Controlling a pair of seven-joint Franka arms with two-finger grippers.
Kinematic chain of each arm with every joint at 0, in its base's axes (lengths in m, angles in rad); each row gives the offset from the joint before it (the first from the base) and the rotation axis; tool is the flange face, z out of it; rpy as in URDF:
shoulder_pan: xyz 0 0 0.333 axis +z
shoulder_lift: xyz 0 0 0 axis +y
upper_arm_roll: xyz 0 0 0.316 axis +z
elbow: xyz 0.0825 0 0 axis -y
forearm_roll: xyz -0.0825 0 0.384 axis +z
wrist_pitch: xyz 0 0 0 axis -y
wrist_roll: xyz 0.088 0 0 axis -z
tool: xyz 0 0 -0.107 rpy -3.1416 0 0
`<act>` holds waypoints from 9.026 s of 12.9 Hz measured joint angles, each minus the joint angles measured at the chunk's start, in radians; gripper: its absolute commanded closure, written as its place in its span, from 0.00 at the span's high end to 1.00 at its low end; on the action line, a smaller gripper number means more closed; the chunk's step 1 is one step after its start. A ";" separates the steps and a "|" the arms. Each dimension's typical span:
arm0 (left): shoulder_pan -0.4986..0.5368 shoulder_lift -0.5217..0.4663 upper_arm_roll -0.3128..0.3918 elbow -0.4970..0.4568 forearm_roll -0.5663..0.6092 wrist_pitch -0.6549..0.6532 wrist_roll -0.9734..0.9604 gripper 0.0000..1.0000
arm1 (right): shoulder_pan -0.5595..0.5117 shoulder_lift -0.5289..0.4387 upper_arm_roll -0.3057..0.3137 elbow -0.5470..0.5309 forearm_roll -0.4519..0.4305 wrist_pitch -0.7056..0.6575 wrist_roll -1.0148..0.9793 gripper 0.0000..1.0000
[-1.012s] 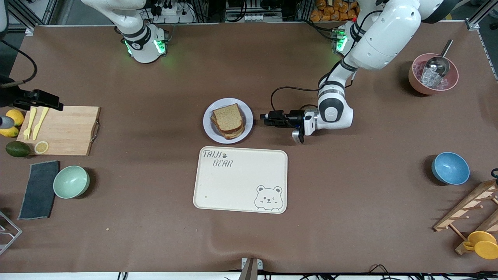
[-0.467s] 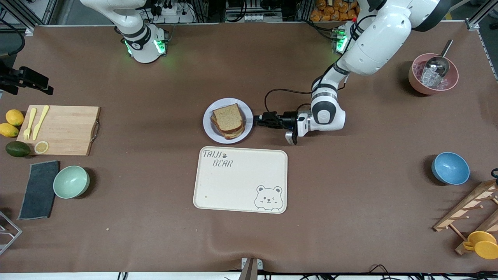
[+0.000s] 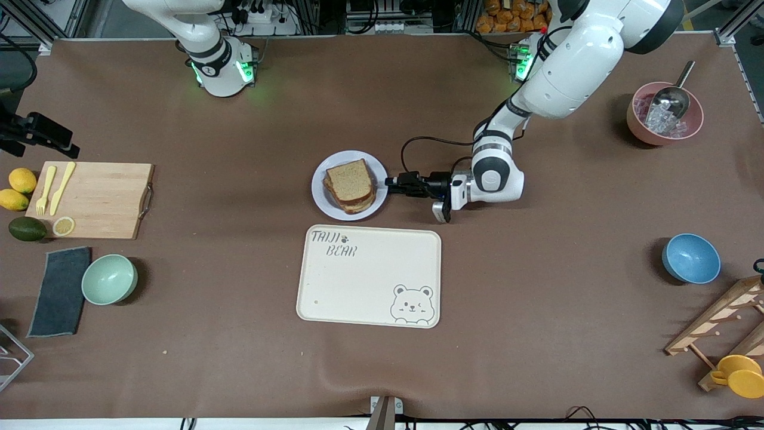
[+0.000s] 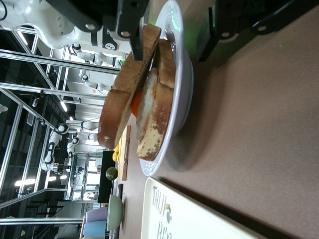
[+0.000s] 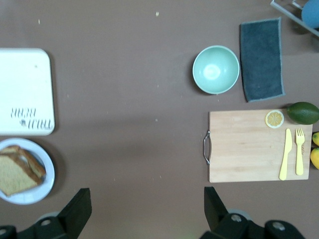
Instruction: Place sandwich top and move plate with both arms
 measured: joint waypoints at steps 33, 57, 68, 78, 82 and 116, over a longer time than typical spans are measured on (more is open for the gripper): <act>-0.039 0.020 0.001 0.043 -0.034 0.047 0.014 0.00 | -0.034 0.024 0.002 -0.011 -0.002 0.039 0.028 1.00; 0.130 0.015 -0.159 0.036 -0.057 0.116 0.079 0.00 | -0.035 0.027 0.000 -0.011 -0.002 0.039 0.029 1.00; 0.243 -0.018 -0.160 0.076 -0.057 0.121 0.052 0.00 | -0.035 0.033 0.000 -0.011 -0.002 0.040 0.029 1.00; 0.236 0.004 -0.068 0.174 -0.057 0.124 -0.057 0.00 | -0.035 0.042 0.000 -0.011 -0.002 0.043 0.030 1.00; 0.232 0.025 -0.026 0.176 -0.057 0.128 -0.057 0.00 | -0.035 0.044 0.000 -0.011 -0.002 0.044 0.030 1.00; 0.524 -0.299 -0.018 0.283 0.831 -0.128 -0.905 0.35 | -0.035 0.050 0.000 -0.007 -0.002 0.045 0.030 1.00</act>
